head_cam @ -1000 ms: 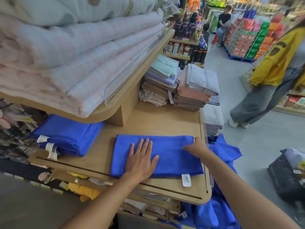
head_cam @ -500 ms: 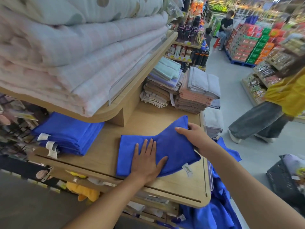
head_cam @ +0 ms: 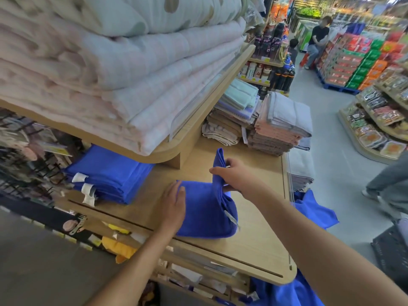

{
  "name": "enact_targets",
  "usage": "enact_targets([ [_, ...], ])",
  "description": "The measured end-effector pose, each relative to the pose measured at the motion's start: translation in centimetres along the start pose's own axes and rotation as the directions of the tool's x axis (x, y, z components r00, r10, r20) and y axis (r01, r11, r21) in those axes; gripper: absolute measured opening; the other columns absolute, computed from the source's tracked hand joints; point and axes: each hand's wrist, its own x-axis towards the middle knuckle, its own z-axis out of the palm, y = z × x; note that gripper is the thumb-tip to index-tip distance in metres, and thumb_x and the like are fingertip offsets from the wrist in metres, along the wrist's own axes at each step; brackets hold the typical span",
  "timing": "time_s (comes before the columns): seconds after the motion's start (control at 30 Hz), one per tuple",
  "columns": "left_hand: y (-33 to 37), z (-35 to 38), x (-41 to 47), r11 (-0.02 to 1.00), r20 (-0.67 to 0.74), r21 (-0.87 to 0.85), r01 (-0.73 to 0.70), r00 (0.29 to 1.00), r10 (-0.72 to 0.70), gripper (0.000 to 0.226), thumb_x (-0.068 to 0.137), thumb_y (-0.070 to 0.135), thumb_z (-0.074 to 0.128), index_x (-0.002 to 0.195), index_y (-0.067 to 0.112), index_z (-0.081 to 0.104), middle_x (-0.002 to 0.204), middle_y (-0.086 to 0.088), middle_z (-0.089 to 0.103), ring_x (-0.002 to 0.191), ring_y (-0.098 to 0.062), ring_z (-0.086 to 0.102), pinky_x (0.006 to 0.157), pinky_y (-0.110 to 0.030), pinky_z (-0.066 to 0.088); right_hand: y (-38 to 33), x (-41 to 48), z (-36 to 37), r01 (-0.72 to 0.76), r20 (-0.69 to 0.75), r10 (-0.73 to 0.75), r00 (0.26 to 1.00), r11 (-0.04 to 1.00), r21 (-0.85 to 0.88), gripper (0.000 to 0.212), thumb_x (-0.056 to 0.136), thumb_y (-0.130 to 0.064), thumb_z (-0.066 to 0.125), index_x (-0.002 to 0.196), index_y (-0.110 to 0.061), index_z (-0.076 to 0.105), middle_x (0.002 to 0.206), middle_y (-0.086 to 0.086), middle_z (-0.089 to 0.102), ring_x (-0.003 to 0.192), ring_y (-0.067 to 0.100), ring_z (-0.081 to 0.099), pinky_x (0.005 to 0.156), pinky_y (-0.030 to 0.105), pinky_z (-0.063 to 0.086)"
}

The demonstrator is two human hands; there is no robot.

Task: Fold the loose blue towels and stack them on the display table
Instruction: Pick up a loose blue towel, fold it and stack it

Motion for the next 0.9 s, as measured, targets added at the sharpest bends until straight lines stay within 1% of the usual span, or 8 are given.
enact_targets([
  [0.17, -1.1, -1.6, -0.3, 0.942, -0.017, -0.316, 0.117, 0.992, -0.128, 0.043, 0.111, 0.027, 0.032, 0.142, 0.008, 0.054, 0.145, -0.007, 0.056, 0.137, -0.022, 0.048, 0.114, -0.031, 0.036, -0.3, 2.7, 6.7, 0.029, 0.064, -0.014, 0.998, 0.972, -0.234, 0.026, 0.084, -0.024, 0.07, 0.079, -0.013, 0.047, 0.036, -0.009, 0.054, 0.036, 0.009, 0.06, 0.039, 0.016, 0.045],
  [0.23, -1.3, -1.8, -0.4, 0.927, -0.009, -0.359, 0.112, 0.992, -0.123, 0.04, 0.111, 0.028, 0.032, 0.137, 0.009, 0.056, 0.14, -0.005, 0.057, 0.136, -0.021, 0.05, 0.114, -0.032, 0.037, 0.6, 3.4, 9.4, 0.03, 0.104, 0.0, 0.995, 0.958, -0.286, 0.028, 0.087, -0.025, 0.07, 0.076, -0.011, 0.049, 0.039, -0.004, 0.057, 0.042, 0.016, 0.066, 0.046, 0.022, 0.055],
  [0.37, -1.5, -2.6, 0.5, 0.931, -0.016, -0.349, 0.107, 0.993, -0.12, 0.029, 0.111, 0.023, 0.037, 0.111, 0.03, 0.065, 0.115, 0.014, 0.065, 0.106, 0.005, 0.059, 0.089, -0.009, 0.045, 2.6, 3.4, 11.6, -0.029, 0.191, 0.075, 0.979, 0.972, -0.235, 0.029, 0.095, -0.035, 0.066, 0.091, -0.007, 0.061, 0.067, 0.008, 0.067, 0.06, 0.022, 0.074, 0.059, 0.037, 0.065],
  [0.47, -1.6, -3.6, 1.1, 0.982, -0.015, -0.172, 0.077, 0.997, -0.081, 0.037, 0.107, 0.018, 0.044, 0.143, 0.019, 0.052, 0.146, 0.002, 0.052, 0.131, -0.01, 0.048, 0.108, -0.024, 0.038, 4.0, 2.9, 9.9, 0.149, 0.08, -0.133, 0.988, 0.957, -0.25, 0.024, 0.1, -0.028, 0.056, 0.115, -0.012, 0.065, 0.089, 0.003, 0.069, 0.077, 0.022, 0.073, 0.071, 0.041, 0.064],
  [0.53, -1.3, -3.9, 1.2, 0.981, -0.079, 0.123, -0.152, 0.984, 0.162, 0.047, 0.103, 0.016, 0.047, 0.15, 0.017, 0.043, 0.153, 0.003, 0.044, 0.14, -0.01, 0.038, 0.113, -0.029, 0.033, 5.6, 2.0, 8.2, 0.36, 0.006, -0.403, 0.915, 0.812, -0.459, 0.028, 0.1, -0.027, 0.052, 0.125, -0.021, 0.064, 0.115, -0.001, 0.067, 0.102, 0.02, 0.065, 0.089, 0.035, 0.054],
  [0.6, -0.5, -2.9, 1.6, 0.83, 0.047, 0.387, -0.402, 0.908, 0.417, 0.051, 0.104, 0.019, 0.043, 0.155, 0.013, 0.037, 0.161, 0.0, 0.035, 0.151, -0.013, 0.025, 0.121, -0.032, 0.025, 7.5, 1.0, 7.2, 0.449, 0.04, -0.562, 0.826, 0.614, -0.649, 0.039, 0.103, -0.03, 0.049, 0.139, -0.019, 0.057, 0.141, 0.0, 0.057, 0.129, 0.021, 0.052, 0.105, 0.034, 0.042],
  [0.73, -1.0, 0.0, 2.6, 0.667, 0.283, 0.647, -0.369, 0.929, 0.24, 0.06, 0.109, 0.036, 0.027, 0.162, 0.013, 0.011, 0.171, -0.001, 0.005, 0.157, -0.017, -0.005, 0.127, -0.041, 0.005, 10.8, 1.1, 6.8, 0.288, 0.077, -0.42, 0.904, 0.467, -0.836, 0.066, 0.108, -0.051, 0.029, 0.162, -0.015, 0.023, 0.171, 0.0, 0.016, 0.159, 0.017, 0.006, 0.128, 0.039, 0.009],
  [0.9, -2.5, 0.3, 2.6, 0.655, 0.311, 0.673, -0.344, 0.935, 0.172, 0.065, 0.108, 0.044, 0.026, 0.163, 0.017, 0.002, 0.171, 0.003, -0.005, 0.156, -0.014, -0.012, 0.128, -0.04, 0.001, 13.3, 1.9, 6.8, 0.284, 0.073, -0.418, 0.906, 0.469, -0.836, 0.077, 0.101, -0.064, 0.011, 0.165, -0.02, 0.012, 0.172, -0.005, 0.004, 0.158, 0.01, -0.004, 0.125, 0.036, -0.004],
])
